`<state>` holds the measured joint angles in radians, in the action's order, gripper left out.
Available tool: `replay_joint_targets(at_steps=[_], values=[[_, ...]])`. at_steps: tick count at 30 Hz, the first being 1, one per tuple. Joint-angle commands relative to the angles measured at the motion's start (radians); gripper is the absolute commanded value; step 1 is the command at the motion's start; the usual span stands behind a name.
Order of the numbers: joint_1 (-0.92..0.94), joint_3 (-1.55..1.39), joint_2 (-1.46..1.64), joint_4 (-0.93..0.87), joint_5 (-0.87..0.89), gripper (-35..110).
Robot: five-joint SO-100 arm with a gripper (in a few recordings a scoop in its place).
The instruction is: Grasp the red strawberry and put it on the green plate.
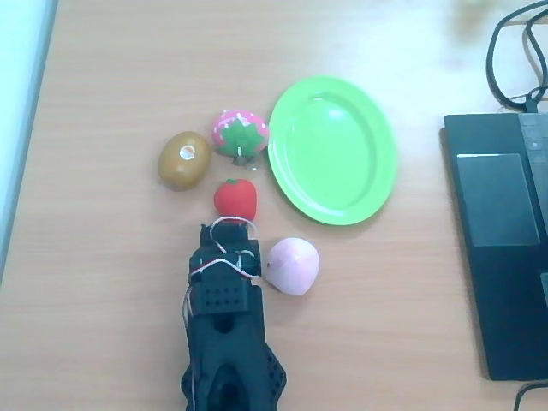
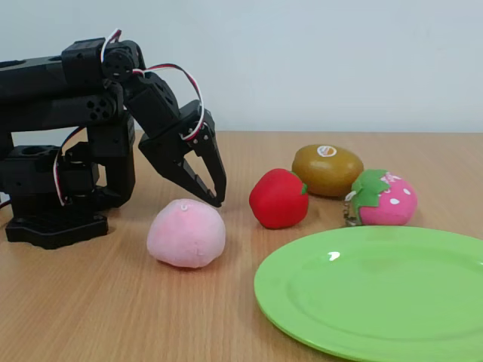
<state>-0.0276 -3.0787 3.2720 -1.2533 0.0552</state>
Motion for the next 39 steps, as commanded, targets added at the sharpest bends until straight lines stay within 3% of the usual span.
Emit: replay_joint_targets(at_steps=[1,10,17,23,30,39], values=[[-0.08,0.466,-0.486,0.11,-0.137,-5],[-0.072,0.485,-0.492,0.109,-0.199,-4],[-0.049,0.551,-0.545,-0.005,-0.285,26],[-0.002,0.589,-0.589,-0.026,-0.408,40],[0.094,0.641,-0.742,0.011,-0.483,40],[0.152,0.63,-0.93,0.187,-0.558,38]])
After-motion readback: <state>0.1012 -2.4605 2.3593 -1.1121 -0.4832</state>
